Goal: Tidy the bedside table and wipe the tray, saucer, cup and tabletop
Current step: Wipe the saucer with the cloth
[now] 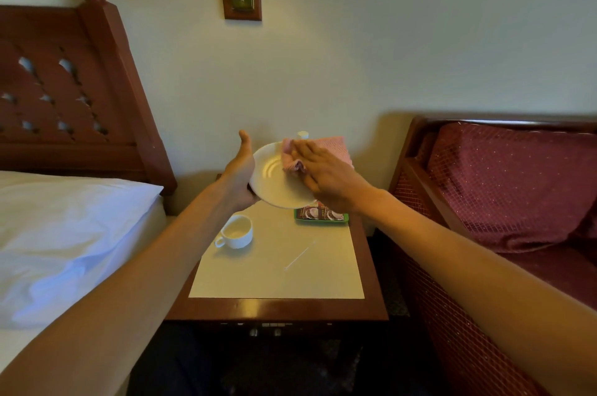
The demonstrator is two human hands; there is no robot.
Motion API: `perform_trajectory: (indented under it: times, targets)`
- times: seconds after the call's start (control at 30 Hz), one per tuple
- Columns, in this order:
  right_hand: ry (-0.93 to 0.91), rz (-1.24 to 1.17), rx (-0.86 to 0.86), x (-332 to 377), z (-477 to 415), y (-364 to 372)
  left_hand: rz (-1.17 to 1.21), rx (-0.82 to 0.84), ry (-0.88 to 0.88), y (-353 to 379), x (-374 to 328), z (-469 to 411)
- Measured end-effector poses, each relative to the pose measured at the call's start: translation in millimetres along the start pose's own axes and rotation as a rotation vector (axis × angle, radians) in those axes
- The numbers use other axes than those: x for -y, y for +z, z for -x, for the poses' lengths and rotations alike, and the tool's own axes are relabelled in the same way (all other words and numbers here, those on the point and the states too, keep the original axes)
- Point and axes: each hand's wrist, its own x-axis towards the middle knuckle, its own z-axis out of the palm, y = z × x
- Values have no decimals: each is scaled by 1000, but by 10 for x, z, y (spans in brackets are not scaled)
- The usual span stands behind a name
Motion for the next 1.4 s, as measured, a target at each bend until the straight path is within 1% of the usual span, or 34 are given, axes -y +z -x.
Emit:
perform_trajectory:
  times: [0.07,0.13,0.17,0.3,0.37,0.43,0.5,0.53,0.6,0.67,0.7,0.77,0.8,0.9,0.93,0.97,1.0,1.07,1.13,1.17,1.23,1.27,1.3,1.4]
  targets:
    - [60,-132,-48,-14,-79,-92,-2,-30,2,16,13,1]
    - [105,-251,-191,-3,-155,-182,16,-77,5,21,23,-7]
    - [135,-259,-246,-13,-200,-244,17,-103,8,11,33,-26]
    - [321,-260,-321,-162,-275,-524,45,-141,-5,-71,116,-78]
    - [338,-237,-350,-211,-251,-580,56,-160,-18,-99,150,-97]
    - [256,-120,-313,-175,-224,-536,36,-170,-25,-84,163,-93]
    - [117,4,-236,-58,-186,-388,29,-170,-27,-53,167,-94]
    - [62,76,-176,3,-168,-286,49,-152,-33,-24,158,-86]
    - [-45,240,-17,102,-128,-16,99,-58,-57,24,141,-82]
    - [-104,272,134,221,-54,256,124,16,-82,17,99,-70]
    - [-96,200,157,301,-7,349,130,25,-92,-12,80,-75]
    - [-80,10,156,439,52,409,90,38,-111,-89,67,-89]
    - [-77,-48,134,457,36,425,78,69,-115,-104,72,-61]
    - [19,-4,75,348,-127,393,91,196,-86,-20,94,30]
    - [50,-5,71,339,-157,373,80,223,-81,38,86,81]
    - [49,-16,68,369,-153,373,76,202,-82,24,78,51]
    - [11,-43,64,415,-119,378,70,181,-75,12,61,55]
    - [-123,-49,82,463,-4,421,67,143,-81,-104,52,-16]
    - [-196,10,103,337,34,427,109,227,-103,-152,101,-51]
    - [-183,60,101,240,-11,402,146,284,-99,-139,146,-56]
    - [-59,73,88,67,-127,342,205,336,-84,-65,213,-75]
    - [-9,57,94,45,-151,317,216,338,-79,-16,222,-61]
    - [-10,62,96,88,-147,326,203,321,-75,-1,218,-80]
    - [-151,37,114,325,22,439,56,209,-50,-7,154,-105]
